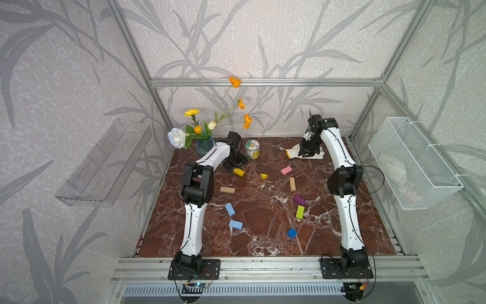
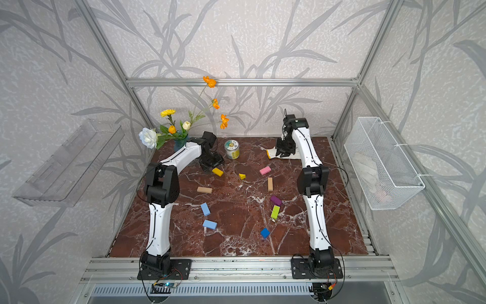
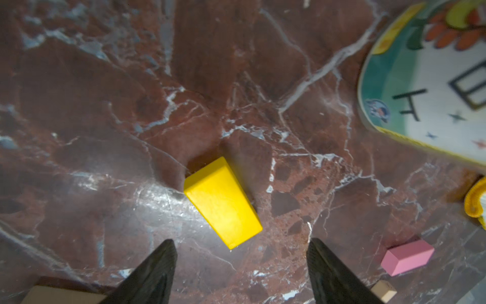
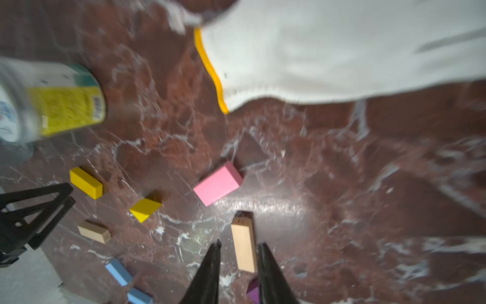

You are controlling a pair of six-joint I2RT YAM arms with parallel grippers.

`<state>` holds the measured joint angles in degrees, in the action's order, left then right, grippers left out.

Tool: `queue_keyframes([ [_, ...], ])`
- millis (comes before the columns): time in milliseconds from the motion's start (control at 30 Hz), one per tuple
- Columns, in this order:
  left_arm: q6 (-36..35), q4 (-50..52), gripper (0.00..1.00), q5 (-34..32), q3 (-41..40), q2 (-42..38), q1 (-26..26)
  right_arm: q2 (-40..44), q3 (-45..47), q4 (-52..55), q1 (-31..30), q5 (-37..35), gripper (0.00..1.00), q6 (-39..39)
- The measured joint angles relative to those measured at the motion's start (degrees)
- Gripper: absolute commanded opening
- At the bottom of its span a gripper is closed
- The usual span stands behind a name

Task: Assemble a heart with building blocks
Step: Assemble the building block at the center of the board.

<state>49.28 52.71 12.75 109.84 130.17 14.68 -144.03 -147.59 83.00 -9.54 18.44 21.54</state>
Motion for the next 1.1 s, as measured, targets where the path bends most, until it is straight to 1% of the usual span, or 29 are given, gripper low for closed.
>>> queue_keyframes([
  [67,1.53,1.25,0.78,-0.46,0.68,1.09,0.00,1.75,6.03,-0.74,-1.22,1.55,0.31,1.60],
  [133,2.91,2.21,0.78,-0.72,1.77,2.27,0.00,2.69,7.91,-0.87,-2.45,3.08,0.31,2.60],
  [333,5.95,4.09,0.74,-1.05,4.66,4.76,0.07,4.79,7.85,-2.12,-2.84,5.09,0.31,3.80],
  [567,8.55,7.96,0.63,-3.76,8.57,6.93,1.01,5.25,7.85,-3.10,-2.32,5.66,0.30,4.42],
  [767,9.09,11.69,0.58,-5.25,15.93,11.54,1.92,5.53,10.34,-4.50,-2.25,5.97,0.31,4.39],
  [867,9.11,12.68,0.57,-5.66,16.33,11.82,2.38,5.53,12.02,-4.90,-2.25,6.05,0.31,4.44],
  [967,9.09,13.11,0.54,-5.84,16.24,11.82,2.64,5.53,12.50,-5.11,-2.25,5.99,0.31,4.61],
  [1100,9.25,13.31,0.43,-5.88,15.87,11.82,2.71,5.53,12.57,-5.42,-2.54,5.14,0.33,4.61],
])
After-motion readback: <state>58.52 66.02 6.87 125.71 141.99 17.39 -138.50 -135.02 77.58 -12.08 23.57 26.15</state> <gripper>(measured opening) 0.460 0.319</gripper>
